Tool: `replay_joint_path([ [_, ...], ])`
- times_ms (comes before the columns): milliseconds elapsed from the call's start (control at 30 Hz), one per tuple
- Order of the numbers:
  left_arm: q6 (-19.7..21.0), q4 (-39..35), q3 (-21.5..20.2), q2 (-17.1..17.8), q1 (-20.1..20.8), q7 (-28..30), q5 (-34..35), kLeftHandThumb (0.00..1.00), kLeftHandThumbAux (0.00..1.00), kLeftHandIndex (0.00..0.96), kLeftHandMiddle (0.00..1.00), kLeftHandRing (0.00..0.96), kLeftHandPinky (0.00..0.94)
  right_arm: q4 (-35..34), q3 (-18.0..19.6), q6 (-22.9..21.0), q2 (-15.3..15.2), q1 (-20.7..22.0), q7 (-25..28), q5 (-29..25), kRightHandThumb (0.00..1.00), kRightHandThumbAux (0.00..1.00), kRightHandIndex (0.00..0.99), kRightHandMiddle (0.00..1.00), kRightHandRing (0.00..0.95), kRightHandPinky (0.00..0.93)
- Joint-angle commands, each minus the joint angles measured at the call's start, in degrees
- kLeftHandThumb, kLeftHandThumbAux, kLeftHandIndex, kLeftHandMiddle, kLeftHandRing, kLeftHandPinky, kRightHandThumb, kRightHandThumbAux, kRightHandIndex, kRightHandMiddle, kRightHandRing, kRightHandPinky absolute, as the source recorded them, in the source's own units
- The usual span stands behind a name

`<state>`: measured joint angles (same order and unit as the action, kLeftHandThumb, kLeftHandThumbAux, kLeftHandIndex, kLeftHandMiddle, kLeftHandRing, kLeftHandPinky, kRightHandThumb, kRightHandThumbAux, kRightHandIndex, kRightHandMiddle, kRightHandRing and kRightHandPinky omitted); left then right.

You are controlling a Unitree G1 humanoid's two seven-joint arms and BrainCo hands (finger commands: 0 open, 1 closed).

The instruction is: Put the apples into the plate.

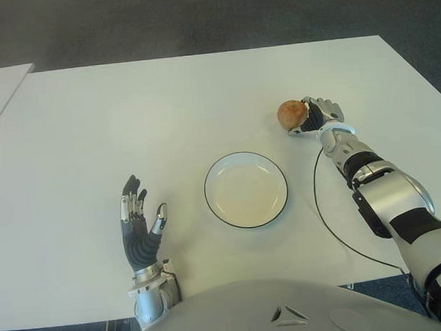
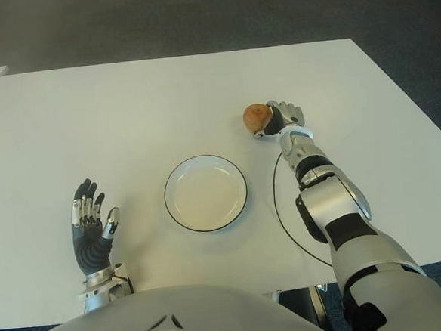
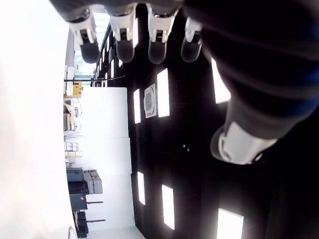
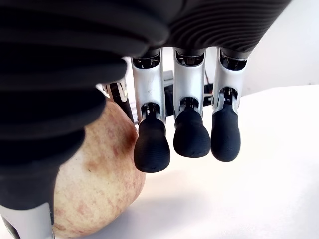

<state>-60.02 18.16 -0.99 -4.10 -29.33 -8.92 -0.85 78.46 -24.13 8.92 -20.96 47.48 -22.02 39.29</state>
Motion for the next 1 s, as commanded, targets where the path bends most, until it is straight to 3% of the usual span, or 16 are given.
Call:
replay_joint_path([
  [33,6.93,12.21,-0.12,-0.09,4.75,2.75,2.08,0.176,0.67,0.08,0.054,0.033,0.006,0.85,-3.77,-0.99,1.44,0.24,4.09,3.12,0.428,0.605,0.296,0.339,0.302,0.276],
  [133,6.95,12.13,-0.17,-0.04,4.72,3.22,2.38,0.174,0.662,0.08,0.054,0.033,0.008,0.98,-5.72,-2.1,1.48,0.24,6.17,4.62,0.278,0.499,0.122,0.119,0.099,0.098],
  [267,6.97,12.06,-0.17,-0.06,4.78,3.84,2.72,0.166,0.653,0.084,0.054,0.034,0.01,1.52,-6.95,-2.63,1.18,-0.41,7.65,5.58,0.188,0.379,0.025,0.024,0.02,0.02],
  [533,7.1,11.79,-0.3,-0.22,4.69,4.34,2.74,0.153,0.647,0.081,0.057,0.036,0.002,1.65,-8.64,-2.76,1.02,-0.16,7.74,6.86,0.121,0.312,0.001,0.001,0.0,0.0],
  [1000,8.78,10.32,-0.92,-0.3,4.17,1.72,-0.9,0.135,0.626,0.068,0.046,0.027,0.0,1.62,-9.88,-2.72,1.03,0.43,7.96,7.63,0.078,0.282,0.0,0.0,0.0,0.0],
])
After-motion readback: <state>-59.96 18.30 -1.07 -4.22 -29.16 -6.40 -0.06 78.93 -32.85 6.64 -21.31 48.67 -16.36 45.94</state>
